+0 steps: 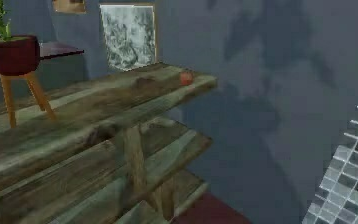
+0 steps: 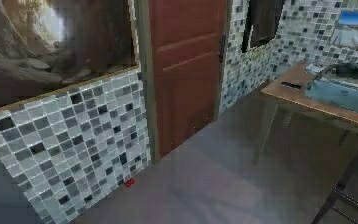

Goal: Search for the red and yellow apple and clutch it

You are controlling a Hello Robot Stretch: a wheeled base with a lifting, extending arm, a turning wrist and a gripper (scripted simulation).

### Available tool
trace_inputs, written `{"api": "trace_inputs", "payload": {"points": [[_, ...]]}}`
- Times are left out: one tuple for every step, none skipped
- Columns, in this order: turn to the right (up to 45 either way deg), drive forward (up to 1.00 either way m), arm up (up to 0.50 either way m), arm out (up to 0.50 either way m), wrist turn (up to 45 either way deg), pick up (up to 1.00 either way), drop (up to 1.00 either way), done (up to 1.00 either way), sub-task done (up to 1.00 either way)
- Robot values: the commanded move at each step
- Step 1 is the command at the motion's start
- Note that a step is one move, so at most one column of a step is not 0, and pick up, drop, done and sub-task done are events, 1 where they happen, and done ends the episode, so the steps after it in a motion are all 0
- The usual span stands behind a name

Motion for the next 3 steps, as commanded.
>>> {"api": "trace_inputs", "payload": {"points": [[-45.0, 0.00, 0.00, 0.00, 0.0, 0.00, 0.00, 0.00, 0.00], [-39.0, 0.00, 0.00, 0.00, 0.0, 0.00, 0.00, 0.00, 0.00], [-3.0, 0.00, 0.00, 0.00, 0.0, 0.00, 0.00, 0.00, 0.00]]}}
